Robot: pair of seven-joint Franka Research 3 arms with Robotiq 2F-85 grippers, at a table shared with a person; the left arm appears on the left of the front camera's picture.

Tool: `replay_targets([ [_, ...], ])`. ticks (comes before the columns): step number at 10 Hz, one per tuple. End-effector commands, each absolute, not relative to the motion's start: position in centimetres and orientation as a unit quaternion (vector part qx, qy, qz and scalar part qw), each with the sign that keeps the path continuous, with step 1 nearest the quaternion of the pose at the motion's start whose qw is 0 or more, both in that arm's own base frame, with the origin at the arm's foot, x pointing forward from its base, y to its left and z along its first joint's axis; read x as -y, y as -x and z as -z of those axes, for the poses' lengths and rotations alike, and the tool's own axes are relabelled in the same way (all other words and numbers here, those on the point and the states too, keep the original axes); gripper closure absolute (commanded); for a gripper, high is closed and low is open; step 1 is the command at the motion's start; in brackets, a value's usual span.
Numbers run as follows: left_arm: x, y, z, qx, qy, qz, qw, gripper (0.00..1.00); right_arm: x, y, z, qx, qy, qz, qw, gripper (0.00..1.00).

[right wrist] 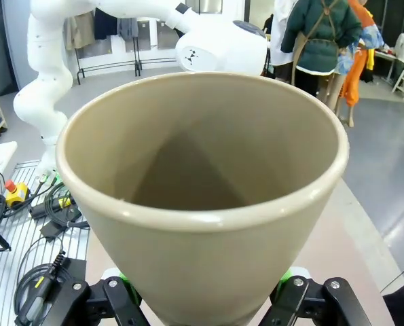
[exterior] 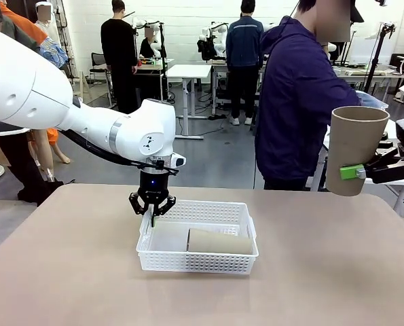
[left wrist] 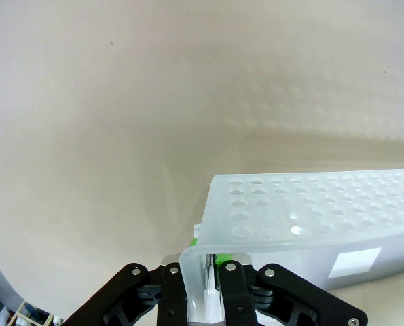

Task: Clean and organize the cups into the basket.
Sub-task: Pick up the Reusable plastic cup from the right side of the table and stack it inside the Organizing basket in the center of the table.

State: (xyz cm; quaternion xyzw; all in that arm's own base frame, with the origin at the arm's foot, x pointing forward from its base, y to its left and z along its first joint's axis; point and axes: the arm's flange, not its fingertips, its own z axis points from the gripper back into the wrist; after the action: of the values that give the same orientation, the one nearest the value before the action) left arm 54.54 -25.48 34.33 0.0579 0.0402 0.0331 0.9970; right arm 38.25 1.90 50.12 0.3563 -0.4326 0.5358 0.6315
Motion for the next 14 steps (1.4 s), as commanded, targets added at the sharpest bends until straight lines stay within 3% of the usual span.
replay_targets([
  [1, 25.5, -54.5, -34.2, -0.04, -0.063, -0.033, 0.997, 1.0, -1.9, -38.3, -50.1, 0.433, -0.356, -0.536, 0.632, 0.19],
  [4, 25.5, -54.5, -34.2, -0.04, -0.063, -0.033, 0.997, 1.0, -12.8, -42.3, -56.2, 0.293, -0.239, -0.644, 0.665, 0.19],
  [9, 25.5, -54.5, -34.2, -0.04, -0.063, -0.033, 0.997, 1.0, -28.3, -47.2, -49.8, 0.095, -0.168, -0.716, 0.671, 0.19],
  [14, 25.5, -54.5, -34.2, -0.04, -0.063, -0.033, 0.997, 1.0, -34.4, -49.8, -44.2, 0.015, -0.12, -0.749, 0.651, 0.19],
])
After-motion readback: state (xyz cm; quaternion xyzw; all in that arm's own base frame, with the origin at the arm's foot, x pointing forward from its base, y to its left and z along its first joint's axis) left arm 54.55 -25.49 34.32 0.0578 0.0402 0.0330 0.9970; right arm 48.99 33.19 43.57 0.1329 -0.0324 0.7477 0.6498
